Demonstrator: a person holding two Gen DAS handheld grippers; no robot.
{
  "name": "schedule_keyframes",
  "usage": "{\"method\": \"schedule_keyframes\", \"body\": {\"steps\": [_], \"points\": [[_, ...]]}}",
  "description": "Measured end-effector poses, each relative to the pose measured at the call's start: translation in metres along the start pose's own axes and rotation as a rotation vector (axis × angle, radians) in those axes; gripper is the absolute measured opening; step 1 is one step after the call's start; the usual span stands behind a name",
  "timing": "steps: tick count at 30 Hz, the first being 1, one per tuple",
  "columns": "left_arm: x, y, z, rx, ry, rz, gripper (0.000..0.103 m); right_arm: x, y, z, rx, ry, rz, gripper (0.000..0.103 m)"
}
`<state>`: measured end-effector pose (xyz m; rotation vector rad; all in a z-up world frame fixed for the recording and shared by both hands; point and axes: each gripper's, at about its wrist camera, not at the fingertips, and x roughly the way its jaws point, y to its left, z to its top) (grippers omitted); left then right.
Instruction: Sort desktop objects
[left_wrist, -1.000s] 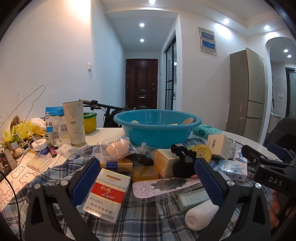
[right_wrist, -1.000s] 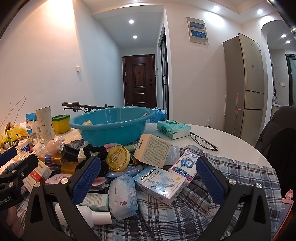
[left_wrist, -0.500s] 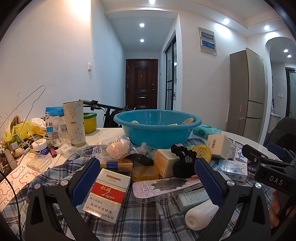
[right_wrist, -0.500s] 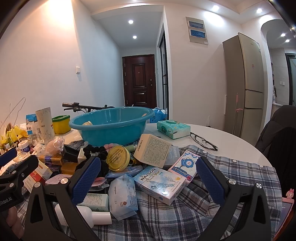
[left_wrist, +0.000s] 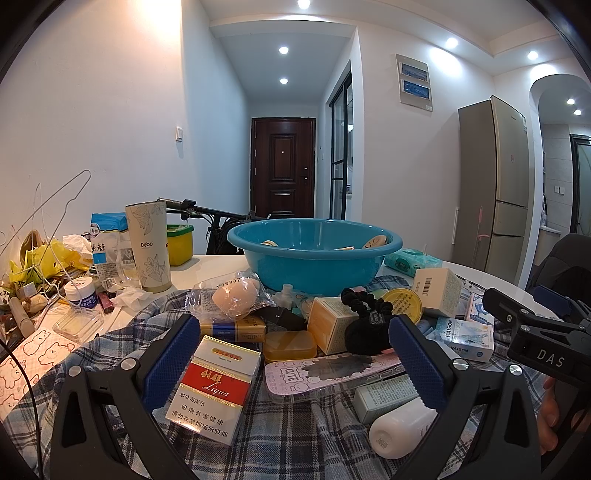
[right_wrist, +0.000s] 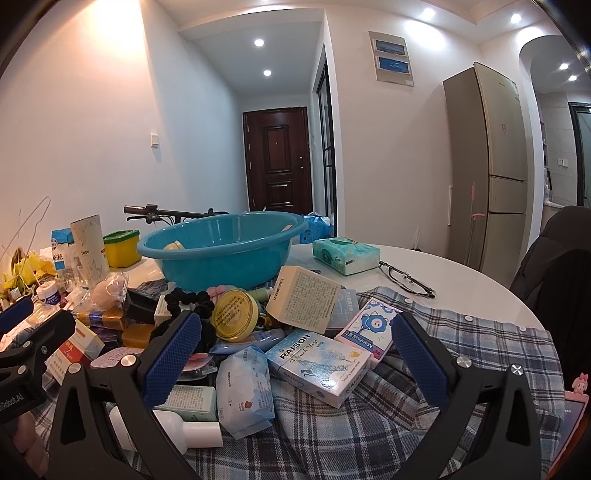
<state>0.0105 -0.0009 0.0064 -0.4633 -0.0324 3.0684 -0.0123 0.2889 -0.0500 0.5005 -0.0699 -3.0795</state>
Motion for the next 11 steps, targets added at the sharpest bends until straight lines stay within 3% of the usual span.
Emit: {"method": "schedule_keyframes", "body": {"steps": [11], "points": [[-0.0001, 0.0, -0.0001, 0.0, 0.0, 0.0, 0.103, 0.0008, -0.0025, -0.0005, 0.008, 0.006, 0.005, 0.103]]}}
